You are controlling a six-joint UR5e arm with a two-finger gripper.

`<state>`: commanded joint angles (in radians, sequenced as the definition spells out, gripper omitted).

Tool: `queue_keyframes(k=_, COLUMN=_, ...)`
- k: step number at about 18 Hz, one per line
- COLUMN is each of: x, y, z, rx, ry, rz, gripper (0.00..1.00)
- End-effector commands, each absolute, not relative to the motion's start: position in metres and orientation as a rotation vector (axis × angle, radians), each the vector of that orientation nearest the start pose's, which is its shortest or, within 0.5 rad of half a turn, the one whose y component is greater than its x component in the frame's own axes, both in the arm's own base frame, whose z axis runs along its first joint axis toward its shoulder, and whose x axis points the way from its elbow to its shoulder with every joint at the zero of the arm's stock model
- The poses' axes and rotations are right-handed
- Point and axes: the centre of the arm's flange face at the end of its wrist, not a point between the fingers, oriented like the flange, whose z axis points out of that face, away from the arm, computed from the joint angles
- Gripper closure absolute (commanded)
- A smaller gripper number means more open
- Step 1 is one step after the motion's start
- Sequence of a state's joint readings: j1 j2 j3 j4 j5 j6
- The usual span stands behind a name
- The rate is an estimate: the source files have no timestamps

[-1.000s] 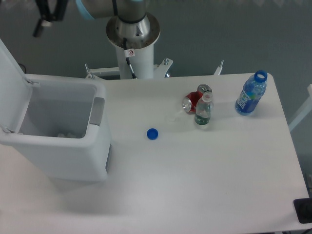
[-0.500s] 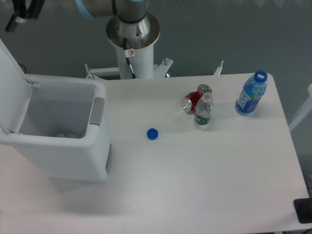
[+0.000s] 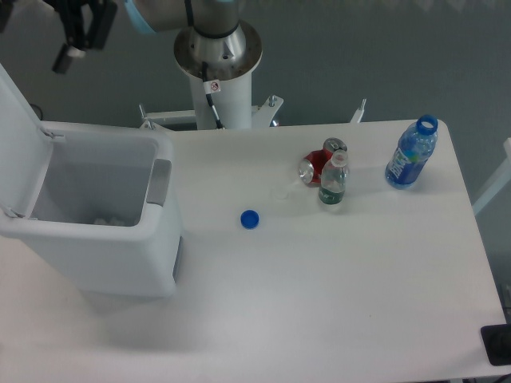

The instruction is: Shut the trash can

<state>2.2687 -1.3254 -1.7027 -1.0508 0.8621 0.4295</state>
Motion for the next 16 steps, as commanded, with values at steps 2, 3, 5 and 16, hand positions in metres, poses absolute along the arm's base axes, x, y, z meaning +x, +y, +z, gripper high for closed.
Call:
queue_keyframes(k=2, x=-0.114, y=0.442, z=0.619, rx=-2.245, ry=-0.041, rz=-0.307, gripper=0.0)
queue_keyframes(k=3, x=-0.112, y=0.441, z=0.621, rx=-2.243, ry=-0.036, rz=-0.305, gripper=0.0)
queue_keyframes(k=5, x=-0.111, y=0.438, z=0.624, rx=-2.237, ry=-0.036, rz=-0.295, gripper=0.0)
queue_keyframes(k=16, x=-0.095, y=0.44, z=0.637, rx=-2.224, ry=-0.247, rz=-0.431, gripper=0.0)
